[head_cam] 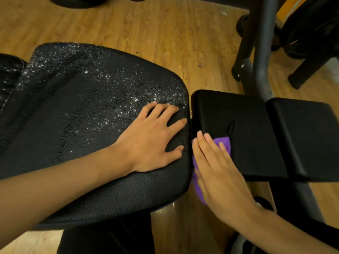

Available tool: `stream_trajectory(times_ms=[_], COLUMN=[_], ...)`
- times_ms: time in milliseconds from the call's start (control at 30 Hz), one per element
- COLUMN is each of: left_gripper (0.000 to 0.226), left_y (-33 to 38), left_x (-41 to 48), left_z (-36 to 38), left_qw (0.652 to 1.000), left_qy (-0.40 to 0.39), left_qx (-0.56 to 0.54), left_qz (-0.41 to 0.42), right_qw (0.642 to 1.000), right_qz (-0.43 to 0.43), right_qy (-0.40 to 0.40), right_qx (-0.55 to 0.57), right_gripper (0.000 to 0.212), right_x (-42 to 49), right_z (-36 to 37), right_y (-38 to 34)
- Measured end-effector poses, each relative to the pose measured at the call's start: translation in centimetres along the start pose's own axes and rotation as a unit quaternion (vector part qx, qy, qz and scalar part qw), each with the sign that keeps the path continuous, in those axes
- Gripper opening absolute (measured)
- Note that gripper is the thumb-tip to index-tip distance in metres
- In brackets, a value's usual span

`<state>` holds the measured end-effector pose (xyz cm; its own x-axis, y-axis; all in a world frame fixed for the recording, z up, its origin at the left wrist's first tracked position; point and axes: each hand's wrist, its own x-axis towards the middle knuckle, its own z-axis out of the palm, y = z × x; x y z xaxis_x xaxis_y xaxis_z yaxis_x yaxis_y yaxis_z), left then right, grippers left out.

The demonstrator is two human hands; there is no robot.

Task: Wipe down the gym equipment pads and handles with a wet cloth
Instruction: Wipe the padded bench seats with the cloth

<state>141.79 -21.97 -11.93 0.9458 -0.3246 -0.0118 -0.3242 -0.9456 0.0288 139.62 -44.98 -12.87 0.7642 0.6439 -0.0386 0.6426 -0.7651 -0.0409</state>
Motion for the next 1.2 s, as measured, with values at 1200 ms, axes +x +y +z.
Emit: stream_trajectory(times_ms=[1200], left_gripper=[0.073], left_y=[0.1], left_x=[0.4], left_z=[-0.2], left_qw=[1.000], left_qy=[-0.015], left_qx=[-0.008], left_qz=[0.006], right_qw=[0.998], right_qz=[0.048], right_qy=[0.023], right_qx=[0.039], right_gripper=[0.081], right_x=[11.1], right_z=[-0.1], right_y=[3.1])
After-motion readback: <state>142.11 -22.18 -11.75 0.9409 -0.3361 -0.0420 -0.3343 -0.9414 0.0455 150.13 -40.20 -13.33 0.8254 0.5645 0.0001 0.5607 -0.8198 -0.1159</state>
